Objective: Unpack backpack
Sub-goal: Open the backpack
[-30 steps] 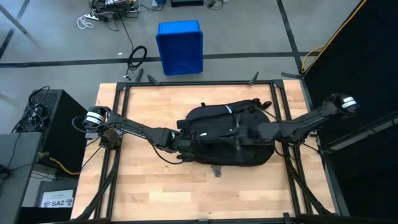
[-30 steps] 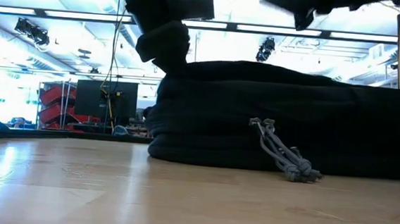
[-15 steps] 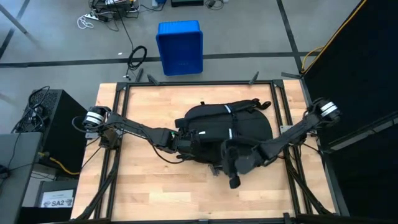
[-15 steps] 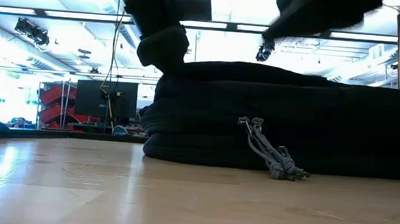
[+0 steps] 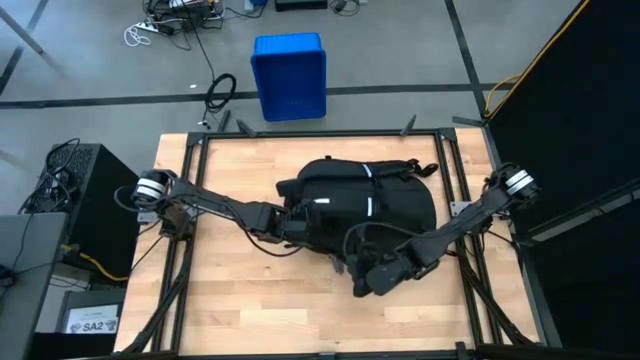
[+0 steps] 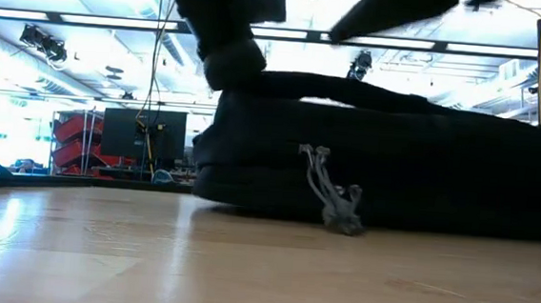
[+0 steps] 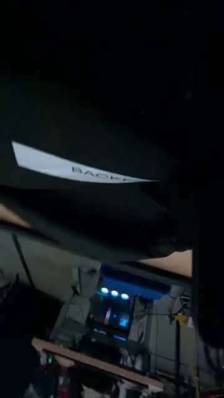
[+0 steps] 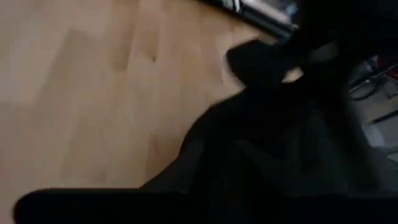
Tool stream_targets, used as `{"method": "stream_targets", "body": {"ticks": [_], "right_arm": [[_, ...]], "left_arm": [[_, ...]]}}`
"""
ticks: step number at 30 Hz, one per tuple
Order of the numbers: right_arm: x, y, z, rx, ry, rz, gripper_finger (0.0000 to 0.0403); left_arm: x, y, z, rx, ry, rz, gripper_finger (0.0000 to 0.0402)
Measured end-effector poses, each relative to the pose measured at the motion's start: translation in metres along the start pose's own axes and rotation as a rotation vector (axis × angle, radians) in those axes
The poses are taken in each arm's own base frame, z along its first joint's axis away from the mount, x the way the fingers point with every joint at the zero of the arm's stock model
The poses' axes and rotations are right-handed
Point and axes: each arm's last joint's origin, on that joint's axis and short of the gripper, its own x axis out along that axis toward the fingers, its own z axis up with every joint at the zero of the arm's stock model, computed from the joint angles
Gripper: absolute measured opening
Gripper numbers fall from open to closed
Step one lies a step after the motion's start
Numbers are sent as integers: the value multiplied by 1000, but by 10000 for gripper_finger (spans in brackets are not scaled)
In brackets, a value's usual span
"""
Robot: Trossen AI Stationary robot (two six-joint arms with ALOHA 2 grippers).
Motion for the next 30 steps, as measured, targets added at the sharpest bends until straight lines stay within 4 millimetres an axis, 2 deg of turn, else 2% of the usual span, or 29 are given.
{"method": "stream_targets", "body": {"ticks": [3, 6, 16, 23, 30], "right_arm": [[17, 4, -7, -37, 37, -18, 112], [30, -1, -11, -25, 65, -45, 144], [45, -20, -17, 71, 131, -98, 226], [39, -21, -16, 55, 115, -240, 237], [46, -34, -29, 115, 212, -269, 217]], "left_arm": [[-4, 11, 8, -33, -16, 17, 6], [-9, 20, 16, -60, -34, 33, 6], [-18, 31, 24, -44, -26, 61, 6], [-21, 30, 21, -63, -7, 59, 6], [-30, 20, 21, -61, -26, 2, 6]]}}
